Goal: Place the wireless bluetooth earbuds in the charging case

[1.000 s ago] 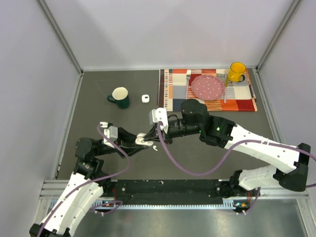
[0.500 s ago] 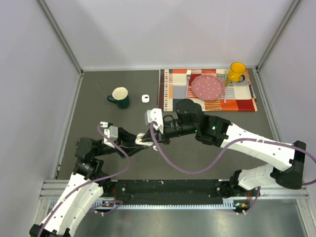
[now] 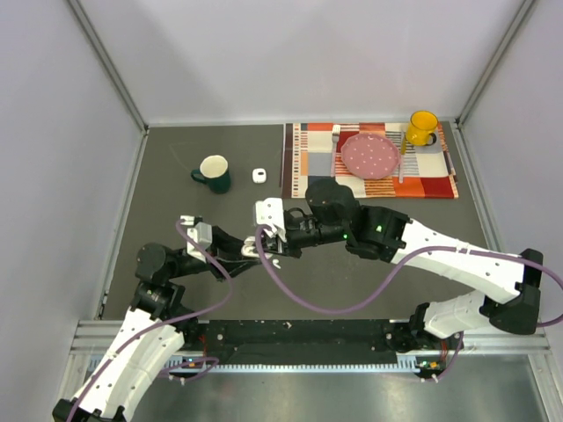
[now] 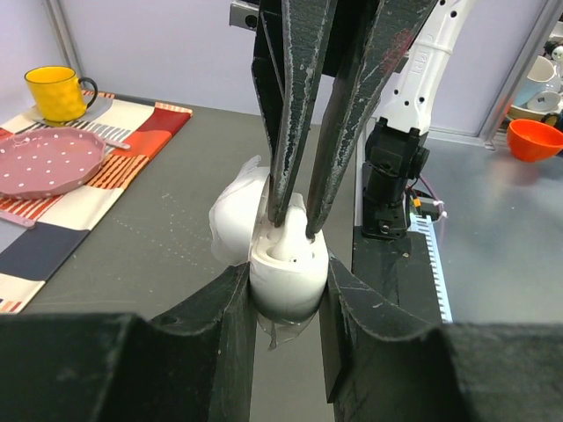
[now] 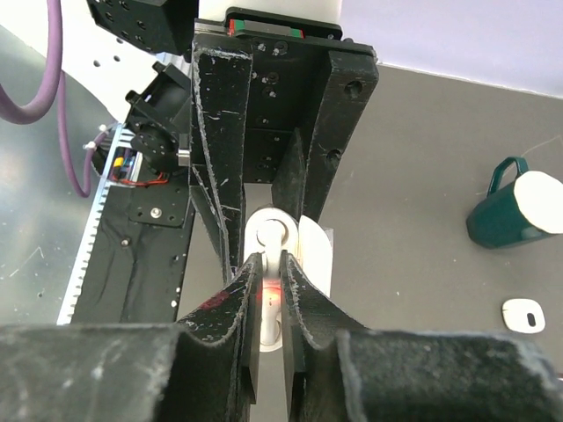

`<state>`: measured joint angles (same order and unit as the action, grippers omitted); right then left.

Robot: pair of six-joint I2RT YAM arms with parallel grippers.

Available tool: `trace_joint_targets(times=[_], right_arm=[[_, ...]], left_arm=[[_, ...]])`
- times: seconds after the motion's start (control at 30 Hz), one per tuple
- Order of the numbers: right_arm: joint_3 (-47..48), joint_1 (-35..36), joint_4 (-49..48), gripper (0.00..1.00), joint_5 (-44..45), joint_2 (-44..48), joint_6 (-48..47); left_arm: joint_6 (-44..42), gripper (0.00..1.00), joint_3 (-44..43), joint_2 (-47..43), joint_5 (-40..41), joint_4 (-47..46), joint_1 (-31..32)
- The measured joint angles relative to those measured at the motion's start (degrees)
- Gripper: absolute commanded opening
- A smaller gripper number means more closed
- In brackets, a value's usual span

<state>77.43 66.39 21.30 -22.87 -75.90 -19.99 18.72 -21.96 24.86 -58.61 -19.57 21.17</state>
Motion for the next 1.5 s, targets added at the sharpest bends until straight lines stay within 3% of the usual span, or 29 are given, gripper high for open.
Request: trace_joint_targets(times=[0.67,0.9,1.0,1.2,1.5], right_arm=[[0.7,0.0,2.01,0.27,0.55,0.59,0.13],[-1.53,-0.02,-4.13,0.31,0.09,5.64,1.84],[-4.22,-0.02,-8.11,0.37,0.28,8.74,2.67],[-10.01,-0.02,-14.84,0.62,3.61,13.29,3.93],[-13.25,-0.2,-19.17,0.84,19.76,14.93,8.52]], left_arm=[[-0.7,0.0,0.0,-1.16,1.57,0.39,0.0],[-0.79,0.0,0.0,-1.53,1.64,0.31,0.0],[-0.87,0.0,0.0,-1.53,1.64,0.31,0.0],[-0.94,0.0,0.0,-1.53,1.9,0.31,0.0],[0.76,0.0,-0.02,-2.38,4.74,-2.27,0.0]])
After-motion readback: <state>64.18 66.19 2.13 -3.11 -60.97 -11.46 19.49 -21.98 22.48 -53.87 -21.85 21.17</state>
